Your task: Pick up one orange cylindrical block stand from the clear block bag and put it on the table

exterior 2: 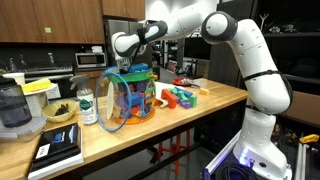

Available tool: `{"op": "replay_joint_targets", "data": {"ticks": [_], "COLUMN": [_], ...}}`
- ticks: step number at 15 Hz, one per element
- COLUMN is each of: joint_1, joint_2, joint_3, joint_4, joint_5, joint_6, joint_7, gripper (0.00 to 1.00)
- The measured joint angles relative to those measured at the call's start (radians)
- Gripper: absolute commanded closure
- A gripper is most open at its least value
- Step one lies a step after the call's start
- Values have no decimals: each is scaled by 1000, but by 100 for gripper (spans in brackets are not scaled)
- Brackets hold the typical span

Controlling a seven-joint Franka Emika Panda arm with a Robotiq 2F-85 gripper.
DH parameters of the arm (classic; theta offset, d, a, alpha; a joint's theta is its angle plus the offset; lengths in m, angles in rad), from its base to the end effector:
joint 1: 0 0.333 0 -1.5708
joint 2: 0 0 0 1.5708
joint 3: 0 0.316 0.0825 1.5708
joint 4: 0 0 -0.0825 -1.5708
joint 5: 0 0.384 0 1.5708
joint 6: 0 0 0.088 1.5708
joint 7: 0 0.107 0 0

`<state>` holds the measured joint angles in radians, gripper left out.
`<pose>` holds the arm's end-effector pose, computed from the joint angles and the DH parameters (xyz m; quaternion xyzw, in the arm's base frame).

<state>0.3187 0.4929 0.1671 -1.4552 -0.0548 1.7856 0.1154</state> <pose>0.6106 0.2968 0.3913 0.9796 0.1848 -0.0783 0.0098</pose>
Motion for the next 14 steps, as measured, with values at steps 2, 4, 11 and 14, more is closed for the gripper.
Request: {"op": "replay_joint_targets", "data": {"ticks": [2, 4, 11, 14], "joint_1": [1, 3, 4, 3], "joint_2": [0, 0, -9, -28], "joint_3": [2, 3, -7, -20], "joint_4": [-1, -1, 11, 35], "joint_5": [0, 0, -19, -68], "joint_6": [-3, -7, -9, -12], "joint_7": [10, 17, 47, 54], "gripper": [0, 0, 0, 0]}}
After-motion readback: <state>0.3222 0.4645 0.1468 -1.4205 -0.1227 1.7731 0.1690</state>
